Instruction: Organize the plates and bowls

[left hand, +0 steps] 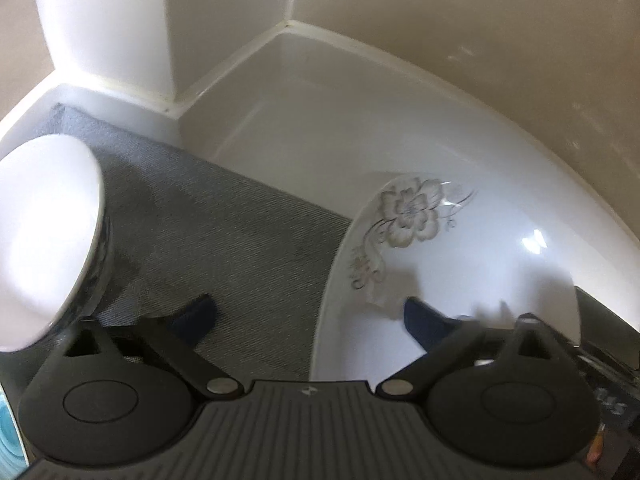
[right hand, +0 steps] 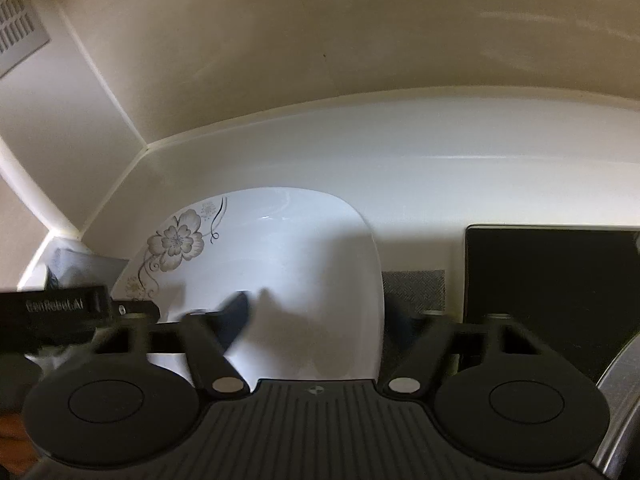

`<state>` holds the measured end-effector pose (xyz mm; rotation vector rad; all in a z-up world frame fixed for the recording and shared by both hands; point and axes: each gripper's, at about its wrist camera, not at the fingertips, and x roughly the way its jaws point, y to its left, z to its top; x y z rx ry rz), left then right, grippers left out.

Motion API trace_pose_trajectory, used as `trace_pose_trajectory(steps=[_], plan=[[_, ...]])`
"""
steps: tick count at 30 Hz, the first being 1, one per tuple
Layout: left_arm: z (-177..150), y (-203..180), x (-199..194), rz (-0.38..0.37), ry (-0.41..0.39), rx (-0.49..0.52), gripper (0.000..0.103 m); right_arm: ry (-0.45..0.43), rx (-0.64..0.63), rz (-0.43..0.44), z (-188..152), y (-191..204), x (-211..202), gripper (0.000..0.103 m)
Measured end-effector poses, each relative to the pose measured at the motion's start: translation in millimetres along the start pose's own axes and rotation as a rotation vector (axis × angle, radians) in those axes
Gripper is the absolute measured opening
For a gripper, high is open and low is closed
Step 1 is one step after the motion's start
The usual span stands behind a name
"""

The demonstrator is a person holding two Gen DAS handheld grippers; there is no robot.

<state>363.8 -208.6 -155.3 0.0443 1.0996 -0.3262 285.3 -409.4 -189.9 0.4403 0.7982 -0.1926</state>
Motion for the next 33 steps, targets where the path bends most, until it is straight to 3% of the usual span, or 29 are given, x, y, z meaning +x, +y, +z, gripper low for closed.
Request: trace_pose_trajectory(steps=[2,3,12,33], plan=[[-1.4,-2.8,-7.1,-0.05,-0.005,0.018,0.038,-0.012,0.002,-0.023,-0.4,-3.2,-1.7,0.041],[-2.2,-1.6,-8.7,-0.093,0.016,-0.001,0.036,-0.012,0.011,-0.03,0.1,-6.3,-2.0,0.033],[-4.7,1.6,-21.3,-0.121,0.015,0.002,0.031,0.017,0.124,0.007,7.4,-24.3,-5.4,0.029],[-12.8,5.8,-43.9,-0.131,-0.027,0.027,0.031,-0.012,0.119,-0.028,13.4,-16.3,-23.7,0.029]])
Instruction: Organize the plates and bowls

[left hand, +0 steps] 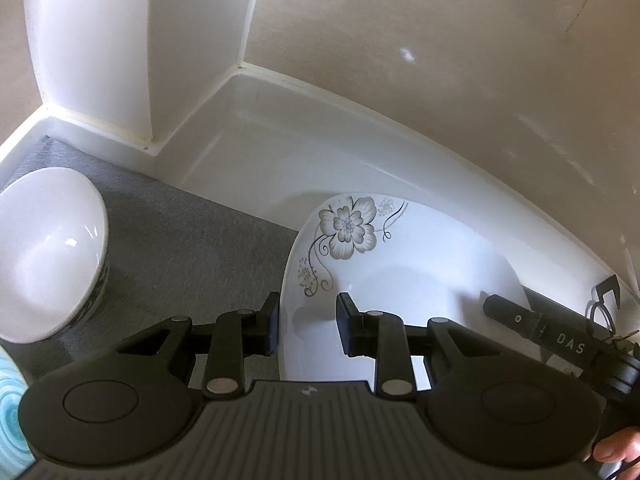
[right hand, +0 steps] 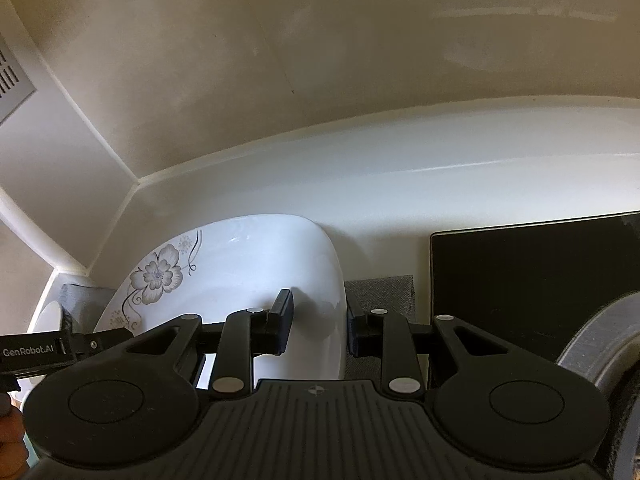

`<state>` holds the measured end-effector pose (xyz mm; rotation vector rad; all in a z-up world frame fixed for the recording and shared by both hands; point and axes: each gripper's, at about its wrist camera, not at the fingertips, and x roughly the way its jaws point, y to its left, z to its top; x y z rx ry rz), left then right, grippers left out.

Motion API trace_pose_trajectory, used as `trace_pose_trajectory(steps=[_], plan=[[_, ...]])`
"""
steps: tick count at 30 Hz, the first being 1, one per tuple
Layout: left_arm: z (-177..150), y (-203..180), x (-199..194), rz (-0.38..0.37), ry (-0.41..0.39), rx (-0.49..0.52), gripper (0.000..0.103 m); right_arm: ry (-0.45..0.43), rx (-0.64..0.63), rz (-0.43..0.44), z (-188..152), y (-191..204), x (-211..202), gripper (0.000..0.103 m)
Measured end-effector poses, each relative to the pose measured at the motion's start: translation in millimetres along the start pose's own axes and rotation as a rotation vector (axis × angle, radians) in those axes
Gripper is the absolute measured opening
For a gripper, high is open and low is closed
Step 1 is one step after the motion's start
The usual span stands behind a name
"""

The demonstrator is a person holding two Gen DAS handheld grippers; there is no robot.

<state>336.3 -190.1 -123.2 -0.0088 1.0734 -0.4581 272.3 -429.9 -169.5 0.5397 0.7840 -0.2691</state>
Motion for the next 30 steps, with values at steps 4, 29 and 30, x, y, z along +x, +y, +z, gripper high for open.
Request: trace_pose_trajectory(steps=[4,29,30], plan=[[-2.9,0.9,2.0,-0.001,-0.003,0.002,0.031,-0.01,-0.004,-0.003,-2.9,-0.8,-6.6,0.029],[-37.8,22.7,-20.9,0.019,0.017,0.044,0.032,-0.016,0.002,-0.014,-71.7,6.4,-51.3,0.029],[-40.6,25.0,-21.6,0.019,0.017,0.048,0.032,-0.017,0.003,-0.014,-76.8,7.0,-53.0,0.029]])
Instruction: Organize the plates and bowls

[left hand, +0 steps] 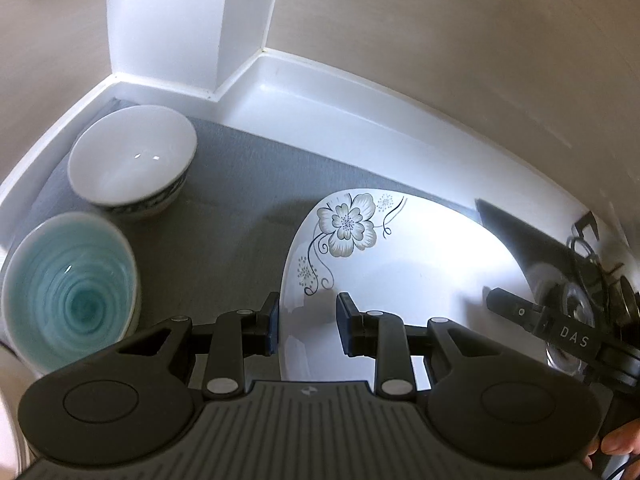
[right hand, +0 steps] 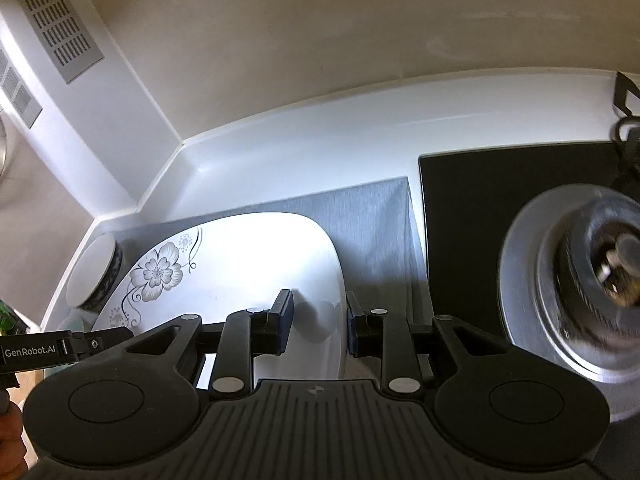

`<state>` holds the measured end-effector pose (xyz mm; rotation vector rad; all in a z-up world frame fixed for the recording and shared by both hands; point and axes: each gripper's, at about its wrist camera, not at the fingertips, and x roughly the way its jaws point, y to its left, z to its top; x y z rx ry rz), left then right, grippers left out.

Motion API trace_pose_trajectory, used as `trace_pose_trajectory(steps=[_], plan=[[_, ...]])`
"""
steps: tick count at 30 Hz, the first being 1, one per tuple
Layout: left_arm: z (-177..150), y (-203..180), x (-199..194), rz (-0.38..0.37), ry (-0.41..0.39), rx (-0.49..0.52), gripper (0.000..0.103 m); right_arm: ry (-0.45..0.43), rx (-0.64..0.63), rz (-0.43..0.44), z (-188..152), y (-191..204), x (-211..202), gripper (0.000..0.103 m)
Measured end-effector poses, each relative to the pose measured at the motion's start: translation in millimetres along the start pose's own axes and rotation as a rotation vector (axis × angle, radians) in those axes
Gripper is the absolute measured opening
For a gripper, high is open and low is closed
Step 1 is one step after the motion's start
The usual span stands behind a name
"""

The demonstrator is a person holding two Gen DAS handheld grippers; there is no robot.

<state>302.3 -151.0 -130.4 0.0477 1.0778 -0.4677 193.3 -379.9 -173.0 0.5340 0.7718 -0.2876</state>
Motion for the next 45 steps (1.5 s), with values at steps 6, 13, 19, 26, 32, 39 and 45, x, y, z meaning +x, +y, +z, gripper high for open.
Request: trace_pose_trajectory(steps=[6,13,19,26,32,39,45], plan=[[-14.0,3.5,1.8,-0.005,0.011,0.023,0.032,0.004,0.008,-0.008,-22.2,-2.7,-9.6,0.029],[-25.2,1.2,18.2,-0.007,0.044,0.041,0.032,0.016,0.018,-0.029,-47.9,-10.5,-23.9,0.029],[-30.2,0.5,33.8,0.006,0.064,0.06,0.032,0.004,0.009,-0.041,-58.2,-12.8,-34.7,0.029],[-32.7,4.3,37.2,0.014,0.066,0.053,0.033,-0.004,-0.022,-0.04,-60.5,-10.3,-36.4,0.028],[-45.5,8.7,33.8,0.034,0.073,0.068,0.033,0.0,-0.052,-0.038,-64.7,-7.0,-32.8,0.027],[-50.1,0.5,33.9,0.056,0.038,0.11,0.035,-0.044,-0.098,-0.071,-59.5,-7.3,-32.9,0.03],[-51.3,-10.0,11.6,0.089,-0.068,0.185,0.097,-0.043,-0.097,-0.114,-58.4,-7.2,-33.4,0.06]])
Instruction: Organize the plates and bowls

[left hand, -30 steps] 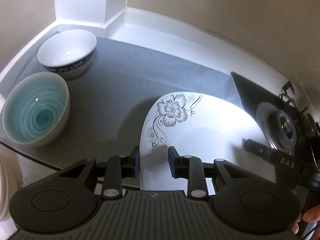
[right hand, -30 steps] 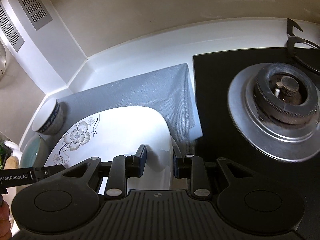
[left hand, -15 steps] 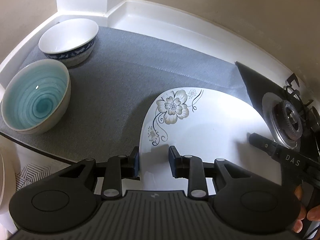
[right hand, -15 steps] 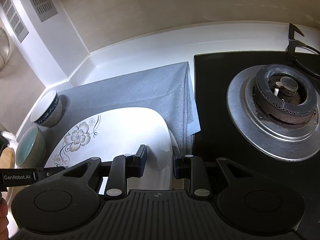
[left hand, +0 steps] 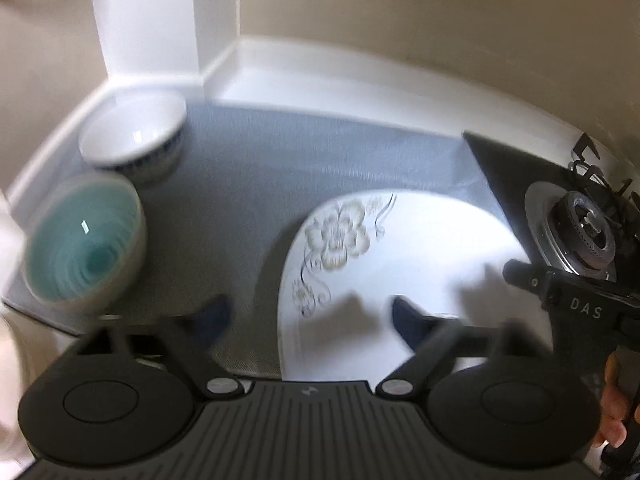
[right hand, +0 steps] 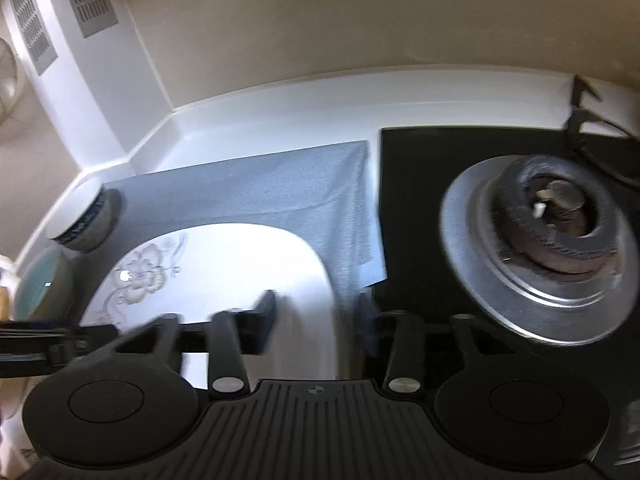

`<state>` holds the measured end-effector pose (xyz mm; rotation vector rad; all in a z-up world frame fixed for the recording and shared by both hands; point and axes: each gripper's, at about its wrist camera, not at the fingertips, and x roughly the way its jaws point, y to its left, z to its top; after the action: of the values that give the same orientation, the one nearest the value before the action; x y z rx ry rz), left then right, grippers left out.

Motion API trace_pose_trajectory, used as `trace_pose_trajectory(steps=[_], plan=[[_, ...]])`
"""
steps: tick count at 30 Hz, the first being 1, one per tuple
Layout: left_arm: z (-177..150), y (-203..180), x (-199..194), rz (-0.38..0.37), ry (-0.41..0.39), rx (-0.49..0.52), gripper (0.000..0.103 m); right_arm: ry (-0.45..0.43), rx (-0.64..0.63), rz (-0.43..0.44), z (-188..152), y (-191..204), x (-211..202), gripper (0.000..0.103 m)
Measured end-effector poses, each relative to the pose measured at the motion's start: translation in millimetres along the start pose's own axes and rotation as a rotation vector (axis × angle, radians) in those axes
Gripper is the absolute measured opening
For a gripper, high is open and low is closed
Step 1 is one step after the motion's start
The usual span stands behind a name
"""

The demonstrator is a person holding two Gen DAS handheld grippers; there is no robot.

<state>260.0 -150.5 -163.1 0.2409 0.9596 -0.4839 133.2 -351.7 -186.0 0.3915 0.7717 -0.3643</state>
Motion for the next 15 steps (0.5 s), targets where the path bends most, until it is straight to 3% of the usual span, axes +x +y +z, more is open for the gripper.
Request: trace_pose_trajectory(steps=[1,3,6,11,15], plan=[[-1.6,-1.6,-10.6,0.008,-0.02,0.018,0.103,-0.007,-0.006,-0.015,0.2,0.6,-2.7,0.063],[-7.1,-7.7,-28.3,0.025,-0.03,0.036,0.103,-0.019,-0.019,-0.024,0.8,2.5,-10.8,0.074],[-12.6,-9.5,-37.5,0.029,0.029,0.025,0.103,-0.019,-0.055,-0.026,-0.3,10.7,-25.9,0.083],[-31.2,8.1,-58.1,0.026,0.141,-0.059,0.103,0.02,-0.13,-0.049,-10.2,27.8,-42.8,0.086],[-51.9,30.7,-82.9,0.061,0.137,-0.092,0.103,0.057,-0.115,-0.055,-22.3,28.7,-46.3,0.086]])
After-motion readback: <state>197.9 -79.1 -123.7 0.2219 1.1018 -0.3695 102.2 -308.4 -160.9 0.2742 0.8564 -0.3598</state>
